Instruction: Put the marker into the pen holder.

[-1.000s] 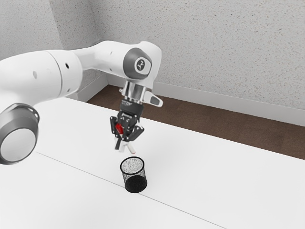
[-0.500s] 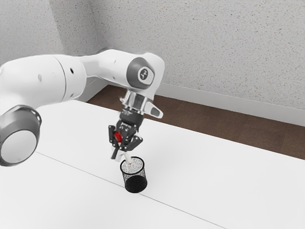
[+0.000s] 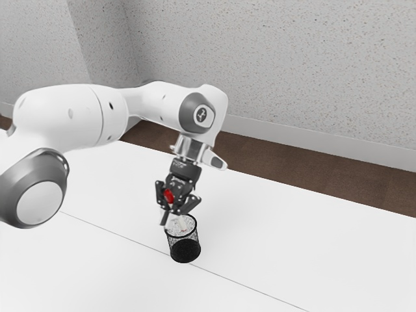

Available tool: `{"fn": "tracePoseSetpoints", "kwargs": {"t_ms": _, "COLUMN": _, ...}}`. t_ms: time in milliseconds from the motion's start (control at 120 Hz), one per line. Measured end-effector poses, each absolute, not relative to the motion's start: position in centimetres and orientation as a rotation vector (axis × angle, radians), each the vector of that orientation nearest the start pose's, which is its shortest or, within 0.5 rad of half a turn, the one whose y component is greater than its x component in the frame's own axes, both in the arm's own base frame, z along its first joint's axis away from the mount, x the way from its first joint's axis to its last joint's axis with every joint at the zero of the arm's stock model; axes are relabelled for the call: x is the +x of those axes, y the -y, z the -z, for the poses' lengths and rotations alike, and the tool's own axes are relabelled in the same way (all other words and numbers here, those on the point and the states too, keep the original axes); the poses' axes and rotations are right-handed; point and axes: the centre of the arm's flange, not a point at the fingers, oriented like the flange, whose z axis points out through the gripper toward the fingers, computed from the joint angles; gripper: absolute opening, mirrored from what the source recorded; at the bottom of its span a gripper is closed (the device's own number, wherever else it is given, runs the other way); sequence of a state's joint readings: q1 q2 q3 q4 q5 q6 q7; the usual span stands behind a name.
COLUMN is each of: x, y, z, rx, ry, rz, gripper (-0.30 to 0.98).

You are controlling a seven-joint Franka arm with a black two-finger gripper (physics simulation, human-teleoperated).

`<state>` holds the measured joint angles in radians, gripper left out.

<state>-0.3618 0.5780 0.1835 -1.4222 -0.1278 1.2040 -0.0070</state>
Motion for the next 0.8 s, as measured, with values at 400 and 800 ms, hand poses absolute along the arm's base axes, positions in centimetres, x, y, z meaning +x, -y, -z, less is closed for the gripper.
{"fn": "tracePoseSetpoints", "kwargs": {"t_ms": 400, "x": 60.2, "y": 14.1, "z": -33.0, "rx": -2.891, "ry": -0.221, "rz": -1.113, "gripper": 0.3}}
{"fn": "tracePoseSetpoints", "kwargs": {"t_ms": 800, "x": 57.0, "y": -3.7, "z": -57.5, "rx": -3.096, "ry": 0.011, "rz": -0.206, "gripper": 0.61}}
